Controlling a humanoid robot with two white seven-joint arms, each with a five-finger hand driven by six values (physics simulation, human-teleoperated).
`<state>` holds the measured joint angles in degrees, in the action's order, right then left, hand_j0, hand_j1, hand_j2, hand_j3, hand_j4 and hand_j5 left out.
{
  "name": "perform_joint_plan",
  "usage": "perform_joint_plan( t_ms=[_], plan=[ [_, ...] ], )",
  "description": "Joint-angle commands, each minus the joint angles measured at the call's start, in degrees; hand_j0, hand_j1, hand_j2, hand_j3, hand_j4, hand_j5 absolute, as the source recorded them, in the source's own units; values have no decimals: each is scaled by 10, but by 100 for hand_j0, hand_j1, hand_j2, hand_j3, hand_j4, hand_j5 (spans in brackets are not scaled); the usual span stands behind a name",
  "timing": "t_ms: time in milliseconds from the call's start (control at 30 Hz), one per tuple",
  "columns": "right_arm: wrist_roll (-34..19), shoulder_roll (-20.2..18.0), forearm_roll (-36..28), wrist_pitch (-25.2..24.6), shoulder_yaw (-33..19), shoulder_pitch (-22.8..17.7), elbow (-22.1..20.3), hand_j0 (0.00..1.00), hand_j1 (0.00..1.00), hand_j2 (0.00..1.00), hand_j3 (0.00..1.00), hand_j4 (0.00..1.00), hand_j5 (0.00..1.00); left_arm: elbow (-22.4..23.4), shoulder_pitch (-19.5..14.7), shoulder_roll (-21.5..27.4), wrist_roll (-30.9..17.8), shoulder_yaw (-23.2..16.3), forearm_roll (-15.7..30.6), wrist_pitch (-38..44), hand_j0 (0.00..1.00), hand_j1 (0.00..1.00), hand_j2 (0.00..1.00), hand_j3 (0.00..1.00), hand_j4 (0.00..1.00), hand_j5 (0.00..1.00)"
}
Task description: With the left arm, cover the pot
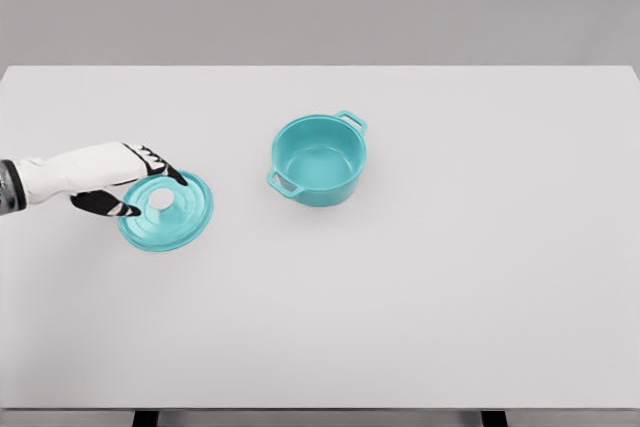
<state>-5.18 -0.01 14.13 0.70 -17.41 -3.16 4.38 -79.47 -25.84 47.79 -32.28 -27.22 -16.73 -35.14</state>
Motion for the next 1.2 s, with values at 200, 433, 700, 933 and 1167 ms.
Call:
perform_joint_plan(
  t_ms=[200, 433, 700, 933, 1167],
  plan=[
    [0, 0, 0, 0, 0, 0, 0, 100, 100, 100, 100, 100, 100, 24, 0, -34, 1, -2, -16, 1, 76, 76, 76, 76, 76, 76],
    [0, 0, 0, 0, 0, 0, 0, 100, 100, 100, 100, 100, 100, 42, 0, -38, 2, -2, -24, 1, 75, 75, 75, 75, 75, 75],
    [0, 0, 0, 0, 0, 0, 0, 100, 100, 100, 100, 100, 100, 42, 0, -44, 2, -3, -24, 1, 70, 70, 70, 70, 70, 70],
    [0, 0, 0, 0, 0, 0, 0, 100, 100, 100, 100, 100, 100, 42, 1, -43, 2, -4, -24, 1, 65, 65, 65, 65, 65, 65],
    [0, 0, 0, 0, 0, 0, 0, 100, 100, 100, 100, 100, 100, 42, 4, -42, 3, -1, -24, 1, 55, 55, 55, 55, 55, 55]
  ],
)
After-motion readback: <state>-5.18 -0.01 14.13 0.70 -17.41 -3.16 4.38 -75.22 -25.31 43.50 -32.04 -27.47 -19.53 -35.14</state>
